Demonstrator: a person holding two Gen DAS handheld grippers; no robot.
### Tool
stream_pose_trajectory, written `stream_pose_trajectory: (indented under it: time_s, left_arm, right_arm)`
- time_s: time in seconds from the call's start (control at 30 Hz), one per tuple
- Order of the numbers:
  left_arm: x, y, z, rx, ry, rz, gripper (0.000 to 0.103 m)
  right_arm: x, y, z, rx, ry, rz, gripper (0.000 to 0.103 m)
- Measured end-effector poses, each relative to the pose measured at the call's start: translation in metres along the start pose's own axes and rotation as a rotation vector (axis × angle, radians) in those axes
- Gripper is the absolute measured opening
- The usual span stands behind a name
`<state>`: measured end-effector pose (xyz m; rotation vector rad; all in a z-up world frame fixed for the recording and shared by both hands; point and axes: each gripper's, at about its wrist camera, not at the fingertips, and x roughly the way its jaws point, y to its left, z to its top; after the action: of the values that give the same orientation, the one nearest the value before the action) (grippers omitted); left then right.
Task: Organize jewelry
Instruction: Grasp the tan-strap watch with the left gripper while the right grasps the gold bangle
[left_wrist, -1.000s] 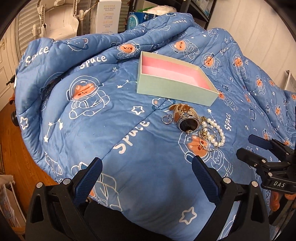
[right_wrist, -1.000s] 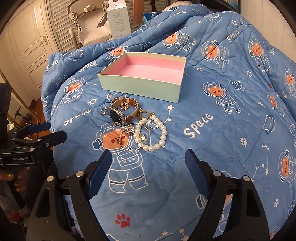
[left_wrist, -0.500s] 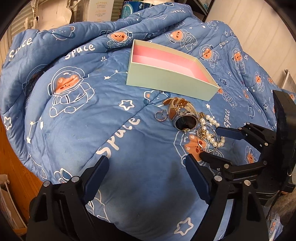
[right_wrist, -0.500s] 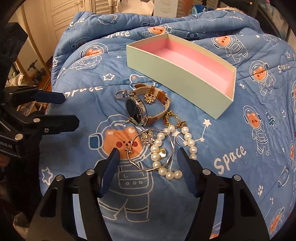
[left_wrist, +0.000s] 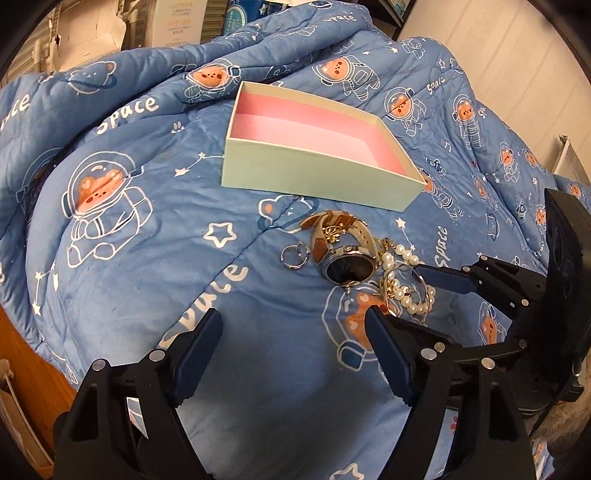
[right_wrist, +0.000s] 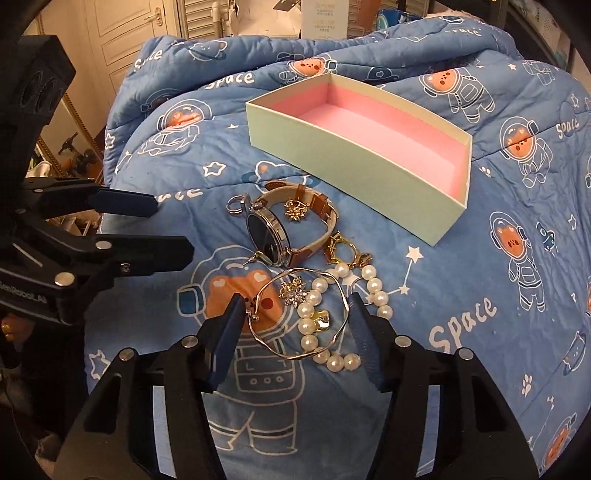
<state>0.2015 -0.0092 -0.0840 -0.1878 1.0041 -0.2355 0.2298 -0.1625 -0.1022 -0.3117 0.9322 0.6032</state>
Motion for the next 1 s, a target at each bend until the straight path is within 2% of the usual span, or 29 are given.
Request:
stream_pose_trajectory:
  time_s: [0.27, 0.53, 0.67, 0.73, 0.8, 1.0]
  left_arm:
    - [0.025, -0.040, 0.018, 0.134, 0.011, 0.010, 0.077]
    - [0.052, -0.059, 0.029, 0.206, 0.070, 0.048, 0.059]
    - [0.054, -0.061, 0.029, 0.232, 0.073, 0.059, 0.057]
    - [0.052, -0.062, 0.028, 0.239, 0.066, 0.058, 0.052]
    - [0.048, -0.061, 0.027, 0.231, 0.062, 0.046, 0.052]
    - [0.033, -0.049, 0.023, 0.150, 0.040, -0.045, 0.052]
  right_arm:
    - [-0.033, -0.020, -0.016, 0.112, -0.022, -0.025, 0.057]
    - [-0.040, -0.026, -0.026, 0.162, -0.028, -0.016, 0.057]
    - [-0.039, -0.028, -0.026, 0.179, -0.030, -0.010, 0.057]
    - [-0.039, -0.029, -0.027, 0.189, -0.031, -0.007, 0.057]
    - [-0.039, -0.030, -0.028, 0.196, -0.034, -0.003, 0.057]
    - [-0.043, -0.030, -0.029, 0.202, -0.044, 0.002, 0.057]
